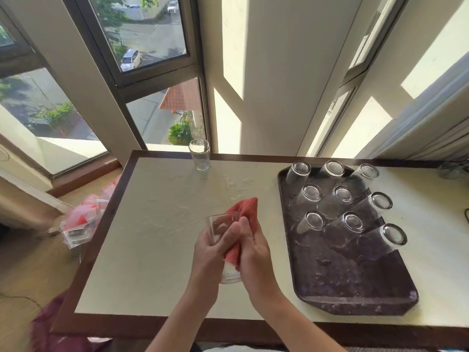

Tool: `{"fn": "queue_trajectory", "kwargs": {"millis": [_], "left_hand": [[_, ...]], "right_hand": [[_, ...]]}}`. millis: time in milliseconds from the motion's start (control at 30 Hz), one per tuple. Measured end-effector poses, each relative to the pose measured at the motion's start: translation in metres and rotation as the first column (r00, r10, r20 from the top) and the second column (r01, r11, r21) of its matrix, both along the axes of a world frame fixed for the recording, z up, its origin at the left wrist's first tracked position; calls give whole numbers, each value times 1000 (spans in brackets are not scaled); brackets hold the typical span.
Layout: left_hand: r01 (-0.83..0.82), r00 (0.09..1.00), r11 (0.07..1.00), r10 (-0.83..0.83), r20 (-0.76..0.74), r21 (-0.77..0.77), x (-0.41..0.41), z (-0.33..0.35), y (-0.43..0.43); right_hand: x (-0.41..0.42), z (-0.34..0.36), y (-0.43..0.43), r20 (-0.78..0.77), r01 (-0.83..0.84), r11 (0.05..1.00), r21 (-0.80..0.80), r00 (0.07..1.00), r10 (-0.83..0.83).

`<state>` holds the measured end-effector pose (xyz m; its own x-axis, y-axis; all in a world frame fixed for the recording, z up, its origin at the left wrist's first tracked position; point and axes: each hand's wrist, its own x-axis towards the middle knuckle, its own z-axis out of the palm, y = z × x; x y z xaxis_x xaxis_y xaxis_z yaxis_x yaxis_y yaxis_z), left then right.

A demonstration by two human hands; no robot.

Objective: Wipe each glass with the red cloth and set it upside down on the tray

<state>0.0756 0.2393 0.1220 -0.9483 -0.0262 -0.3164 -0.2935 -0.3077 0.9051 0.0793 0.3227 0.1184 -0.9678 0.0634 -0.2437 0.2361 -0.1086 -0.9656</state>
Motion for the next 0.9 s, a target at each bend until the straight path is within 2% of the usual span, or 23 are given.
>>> {"fn": "queue_trajectory", "kwargs": {"millis": [67, 133, 200, 300, 400, 500, 567, 667, 833, 900], "left_hand": [[50, 999, 997, -49, -13, 66, -2, -2, -6], [83, 997, 988, -82, -7, 127, -3, -5, -14], [72, 997, 982, -75, 10, 173, -3, -6, -20], [18, 1000, 987, -17, -4, 161, 1, -7, -23], [9, 997, 997, -3, -74, 82, 7, -8, -17], [-3, 980, 1000, 4, -199, 3, 8, -11, -13], [-33, 969, 999, 22, -245, -41, 6, -11, -15], [-42, 960, 993, 10, -278, -107, 6, -12, -18], [13, 947, 985, -67, -314, -171, 8, -18, -2], [13, 947, 985, -67, -315, -170, 6, -19, 1]], "right_hand": [[11, 1, 3, -33, -30, 1000, 3, 999, 30], [15, 3, 10, -3, -59, 994, -97, 998, 59], [12, 4, 19, 107, -21, 973, -231, 993, 47], [1, 1, 27, 361, 186, 883, -431, 932, -20], [-5, 5, 26, 506, 291, 804, -519, 863, 14], [-1, 2, 25, 510, 301, 761, -575, 859, 46], [6, 1, 24, 487, 273, 797, -539, 873, 30], [17, 1, 26, 484, 253, 810, -529, 874, 43], [7, 5, 29, 509, 293, 767, -571, 859, 51], [9, 3, 31, 485, 273, 802, -532, 874, 24]]}}
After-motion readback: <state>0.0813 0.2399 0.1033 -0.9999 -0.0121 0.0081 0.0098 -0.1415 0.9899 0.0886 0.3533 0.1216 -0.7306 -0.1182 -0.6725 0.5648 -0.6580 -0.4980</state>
